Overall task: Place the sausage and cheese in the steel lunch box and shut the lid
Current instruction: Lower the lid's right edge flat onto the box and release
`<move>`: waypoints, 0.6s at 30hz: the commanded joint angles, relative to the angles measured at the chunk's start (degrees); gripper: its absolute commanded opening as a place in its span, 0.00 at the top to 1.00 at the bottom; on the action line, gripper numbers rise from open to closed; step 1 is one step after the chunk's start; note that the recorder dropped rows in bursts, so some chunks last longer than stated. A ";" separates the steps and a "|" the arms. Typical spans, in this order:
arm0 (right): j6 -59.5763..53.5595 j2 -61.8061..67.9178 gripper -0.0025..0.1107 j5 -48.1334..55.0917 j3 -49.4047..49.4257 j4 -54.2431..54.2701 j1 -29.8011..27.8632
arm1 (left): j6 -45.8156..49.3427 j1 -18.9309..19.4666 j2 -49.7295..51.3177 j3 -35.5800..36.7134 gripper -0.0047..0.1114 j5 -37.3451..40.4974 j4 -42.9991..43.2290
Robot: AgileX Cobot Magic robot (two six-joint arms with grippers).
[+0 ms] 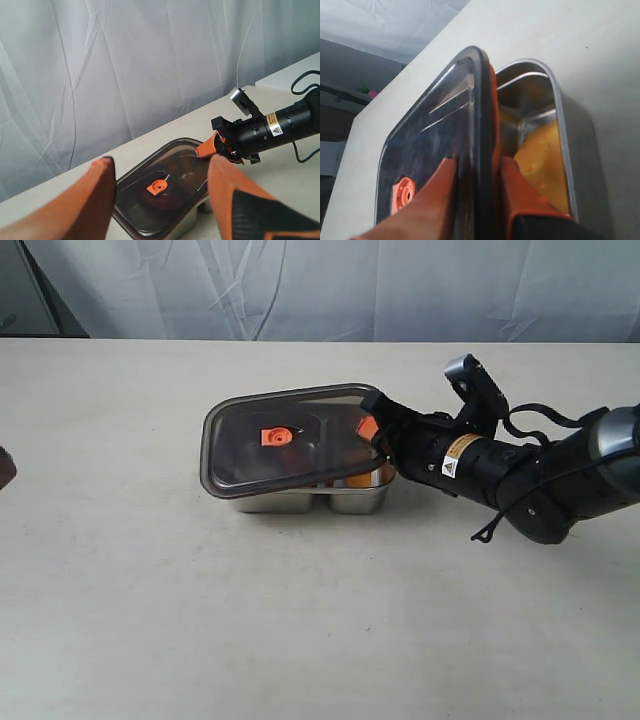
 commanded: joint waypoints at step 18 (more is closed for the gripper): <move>9.20 -3.54 0.99 -4.38 0.42 -1.48 -0.42 | -0.66 -0.24 0.18 0.43 0.50 -0.85 -1.37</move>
